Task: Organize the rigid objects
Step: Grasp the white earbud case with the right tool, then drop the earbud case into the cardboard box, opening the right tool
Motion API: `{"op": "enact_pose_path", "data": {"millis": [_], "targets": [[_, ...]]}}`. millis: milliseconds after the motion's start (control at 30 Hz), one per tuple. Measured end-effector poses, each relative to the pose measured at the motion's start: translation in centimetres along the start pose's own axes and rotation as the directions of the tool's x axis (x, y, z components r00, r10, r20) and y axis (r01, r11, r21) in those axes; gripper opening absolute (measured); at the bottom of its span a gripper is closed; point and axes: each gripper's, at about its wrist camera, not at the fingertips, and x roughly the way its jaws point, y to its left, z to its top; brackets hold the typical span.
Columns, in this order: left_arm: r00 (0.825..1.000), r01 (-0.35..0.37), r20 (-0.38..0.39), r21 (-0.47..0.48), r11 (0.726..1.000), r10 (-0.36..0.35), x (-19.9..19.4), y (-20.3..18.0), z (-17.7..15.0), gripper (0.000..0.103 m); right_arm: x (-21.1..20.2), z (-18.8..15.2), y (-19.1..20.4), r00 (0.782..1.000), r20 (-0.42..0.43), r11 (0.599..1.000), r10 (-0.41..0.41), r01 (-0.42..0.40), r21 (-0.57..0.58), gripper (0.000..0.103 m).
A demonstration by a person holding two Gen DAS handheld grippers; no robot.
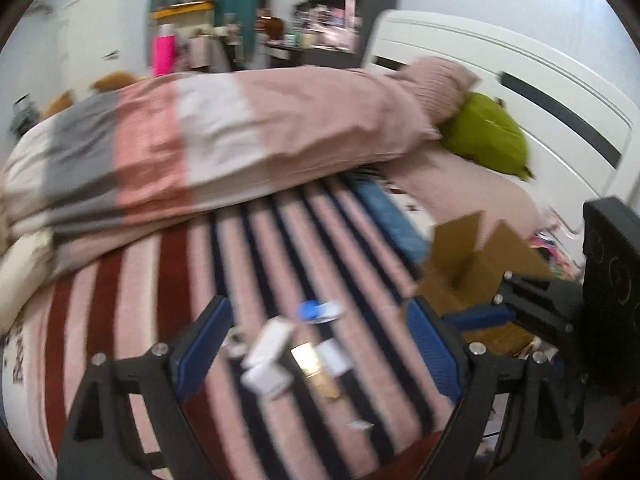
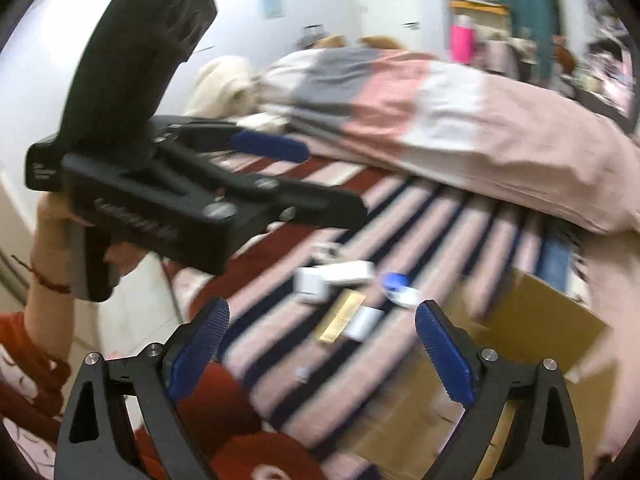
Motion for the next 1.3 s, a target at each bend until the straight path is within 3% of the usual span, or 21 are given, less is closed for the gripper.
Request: {"op": "enact_pose_path", "data": {"millis": [100, 233, 333, 500, 533, 600, 733, 900, 933, 1033, 1133, 1300], "targets": [[0.998, -0.062, -0.015, -0.046, 0.997, 0.062, -0.1, 4.0, -3.0, 0.087, 4.5, 0.5, 2.5, 0.997, -0.036, 0.998, 0.062, -0.063, -0.02, 0.094], [0.991, -0.121, -0.071, -0.078, 0.99, 0.115, 1.5, 7.5, -7.0, 0.087, 12.1, -0.4, 3.4, 0.992, -0.122, 0.999, 0.044, -0.046, -0.016, 0.092], [0.991, -0.099, -0.106, -0.133, 0.986, 0.086, 2.7, 9.7, -9.7, 0.087, 17.7, -1.9, 2.8, 0.981, -0.193, 1.0, -0.02, 0.018, -0.016, 0.065], [0.99, -0.091, -0.126, -0.186, 0.978, 0.069, 4.0, 11.3, -12.0, 0.087, 23.3, -3.1, 0.8, 0.955, -0.231, 0.982, -0.184, 0.186, -0.013, 0.057], [0.99, -0.091, -0.126, -0.188, 0.978, 0.067, 4.0, 11.2, -12.1, 0.087, 23.9, -3.1, 0.4, 0.95, -0.23, 0.977, -0.213, 0.213, -0.023, 0.043], [0.99, -0.083, -0.128, -0.19, 0.978, 0.059, 4.1, 11.1, -12.2, 0.087, 24.6, -3.0, -0.3, 0.947, -0.24, 0.976, -0.214, 0.216, -0.018, 0.038], [0.991, -0.027, -0.136, -0.18, 0.983, 0.003, 4.7, 10.0, -12.0, 0.087, 23.6, -3.0, 0.1, 0.948, -0.236, 0.977, -0.214, 0.21, -0.042, 0.038], [0.986, 0.115, -0.1, -0.171, 0.979, -0.133, 4.4, 7.5, -10.5, 0.086, 19.7, -2.2, 2.1, 0.975, -0.193, 0.993, -0.111, 0.103, -0.052, 0.038], [0.983, 0.147, -0.089, -0.16, 0.976, -0.163, 4.1, 6.7, -10.1, 0.08, 18.2, -1.9, 2.6, 0.981, -0.176, 0.995, -0.087, 0.077, -0.058, 0.038], [0.97, 0.224, -0.066, -0.133, 0.965, -0.234, 3.2, 4.6, -8.3, 0.05, 14.8, -1.1, 3.6, 0.99, -0.136, 0.997, -0.04, 0.03, -0.069, 0.038], [0.948, 0.313, -0.035, -0.084, 0.946, -0.317, 2.1, 1.9, -6.4, 0.031, 11.1, -0.3, 4.1, 0.996, -0.087, 0.997, -0.011, 0.004, -0.079, 0.038], [0.935, 0.355, -0.018, 0.009, 0.935, -0.355, 1.2, -3.3, -2.6, 0.03, 5.1, 0.3, 2.5, 1.0, -0.009, 0.998, -0.026, 0.026, -0.055, 0.038]]}}
